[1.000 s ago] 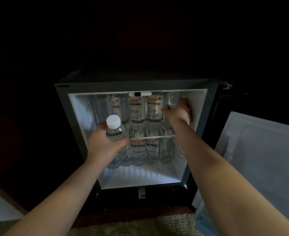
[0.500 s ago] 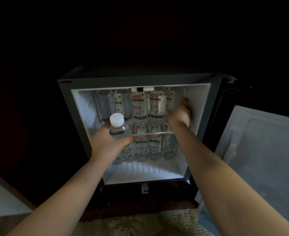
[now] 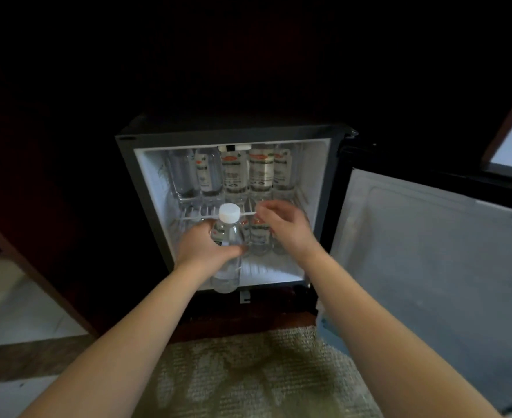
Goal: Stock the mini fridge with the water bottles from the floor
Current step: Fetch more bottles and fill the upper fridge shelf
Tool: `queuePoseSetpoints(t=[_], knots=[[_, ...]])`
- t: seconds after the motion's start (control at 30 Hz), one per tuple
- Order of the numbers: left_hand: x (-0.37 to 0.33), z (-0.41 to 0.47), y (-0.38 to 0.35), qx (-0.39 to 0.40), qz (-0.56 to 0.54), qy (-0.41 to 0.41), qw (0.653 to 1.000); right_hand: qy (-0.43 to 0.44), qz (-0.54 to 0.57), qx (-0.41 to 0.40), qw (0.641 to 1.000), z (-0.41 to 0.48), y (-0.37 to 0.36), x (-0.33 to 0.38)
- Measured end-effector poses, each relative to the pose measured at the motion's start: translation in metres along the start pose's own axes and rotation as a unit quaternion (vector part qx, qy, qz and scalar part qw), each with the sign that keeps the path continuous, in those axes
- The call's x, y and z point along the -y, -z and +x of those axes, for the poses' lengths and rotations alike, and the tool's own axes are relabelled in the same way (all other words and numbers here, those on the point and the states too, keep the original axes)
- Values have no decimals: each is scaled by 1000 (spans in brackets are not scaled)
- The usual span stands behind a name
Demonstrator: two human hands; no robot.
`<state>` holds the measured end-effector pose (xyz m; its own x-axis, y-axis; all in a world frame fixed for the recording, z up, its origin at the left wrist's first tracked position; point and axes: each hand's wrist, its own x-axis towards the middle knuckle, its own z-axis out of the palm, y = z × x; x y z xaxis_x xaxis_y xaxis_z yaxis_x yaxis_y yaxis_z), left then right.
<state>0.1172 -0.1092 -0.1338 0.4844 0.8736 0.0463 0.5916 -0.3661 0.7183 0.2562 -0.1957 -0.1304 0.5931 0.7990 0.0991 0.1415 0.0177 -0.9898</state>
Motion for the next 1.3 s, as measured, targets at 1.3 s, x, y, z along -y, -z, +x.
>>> queuePoseSetpoints(t=[1.3], knots=[[-112,-58,-111,259,-162,10,952,-94,-500,-3,861,-91,132,-79]])
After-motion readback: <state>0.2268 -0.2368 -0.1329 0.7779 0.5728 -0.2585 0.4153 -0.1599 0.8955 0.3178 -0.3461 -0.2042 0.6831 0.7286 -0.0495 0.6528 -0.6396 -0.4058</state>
